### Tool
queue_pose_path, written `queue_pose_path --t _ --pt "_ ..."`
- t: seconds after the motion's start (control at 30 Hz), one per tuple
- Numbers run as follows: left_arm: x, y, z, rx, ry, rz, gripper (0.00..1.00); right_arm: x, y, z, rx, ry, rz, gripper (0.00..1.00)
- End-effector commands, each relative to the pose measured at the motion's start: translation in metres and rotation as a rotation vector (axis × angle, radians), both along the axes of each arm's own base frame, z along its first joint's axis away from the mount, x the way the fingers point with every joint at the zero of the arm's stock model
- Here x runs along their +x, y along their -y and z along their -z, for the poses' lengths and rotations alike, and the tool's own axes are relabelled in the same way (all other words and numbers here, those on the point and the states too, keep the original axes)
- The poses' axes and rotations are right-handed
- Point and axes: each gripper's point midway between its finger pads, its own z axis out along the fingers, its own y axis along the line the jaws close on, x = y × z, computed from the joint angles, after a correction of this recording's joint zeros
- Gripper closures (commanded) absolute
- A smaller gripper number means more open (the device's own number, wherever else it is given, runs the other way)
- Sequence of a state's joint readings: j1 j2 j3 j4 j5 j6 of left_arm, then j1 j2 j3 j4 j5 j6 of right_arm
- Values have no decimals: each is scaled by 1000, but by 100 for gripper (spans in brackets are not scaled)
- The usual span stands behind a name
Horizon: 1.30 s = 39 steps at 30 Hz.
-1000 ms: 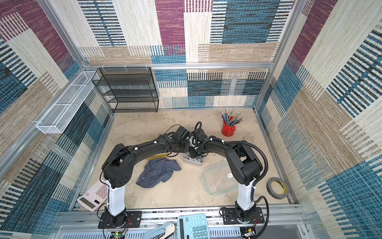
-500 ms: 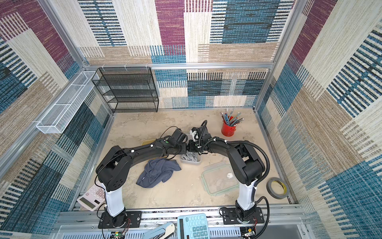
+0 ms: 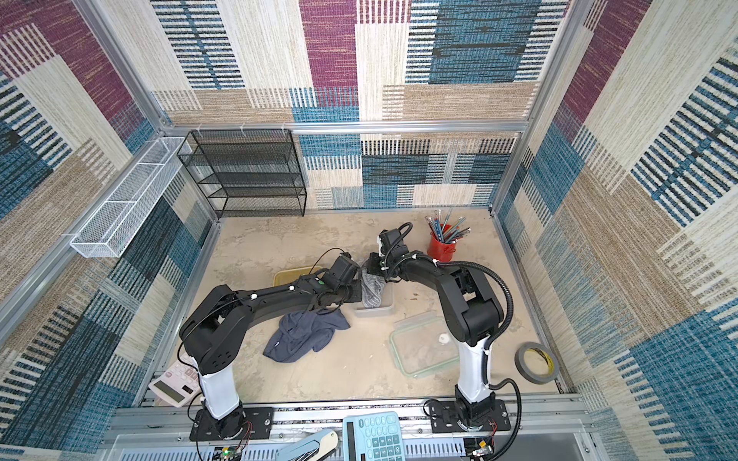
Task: Wipe the insides of the lunch boxes
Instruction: Wipe the dirt inside the lunch box.
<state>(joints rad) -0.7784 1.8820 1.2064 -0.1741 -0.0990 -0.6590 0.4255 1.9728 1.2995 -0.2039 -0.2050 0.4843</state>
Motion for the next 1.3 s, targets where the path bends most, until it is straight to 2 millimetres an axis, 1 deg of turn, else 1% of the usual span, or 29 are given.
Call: queue_pose_path --t 0.0,0.07,0.13,0.23,0.37,0.57,0.67,0.77,0.83,0.93,1.0,1.1,1.23,1.27 --pt "-33 17 7 -25 -124 135 99 32 39 1 -242 108 105 92" --pt "-30 10 7 20 -119 122 99 32 55 7 -361 105 103 91" --pt "-25 3 5 68 -110 103 99 27 71 14 -472 86 91 90" --pt "-17 -3 1 114 -92 77 99 15 86 21 -569 53 54 90" --pt "-4 -11 -2 164 -63 27 99 -4 88 26 -595 -2 -29 89" --pt "15 -11 -8 179 -9 -32 99 -47 79 49 -577 -151 -207 88" --pt "26 -9 -11 169 13 -62 99 -68 77 56 -581 -189 -278 89" --pt "36 -11 -16 184 38 -92 99 -86 72 59 -558 -222 -335 91" --pt "42 -15 -20 191 60 -117 99 -95 65 58 -532 -234 -366 91" --pt "48 -14 -26 168 88 -141 98 -107 47 54 -449 -245 -411 91" --pt "50 -9 -27 142 94 -143 98 -116 29 50 -357 -258 -452 91" --pt "50 1 -27 76 85 -137 98 -124 5 45 -233 -257 -502 91" --pt "47 9 -25 13 64 -131 99 -125 -13 42 -133 -252 -530 91" --pt "45 11 -25 2 58 -126 98 -123 -15 41 -119 -241 -525 91"
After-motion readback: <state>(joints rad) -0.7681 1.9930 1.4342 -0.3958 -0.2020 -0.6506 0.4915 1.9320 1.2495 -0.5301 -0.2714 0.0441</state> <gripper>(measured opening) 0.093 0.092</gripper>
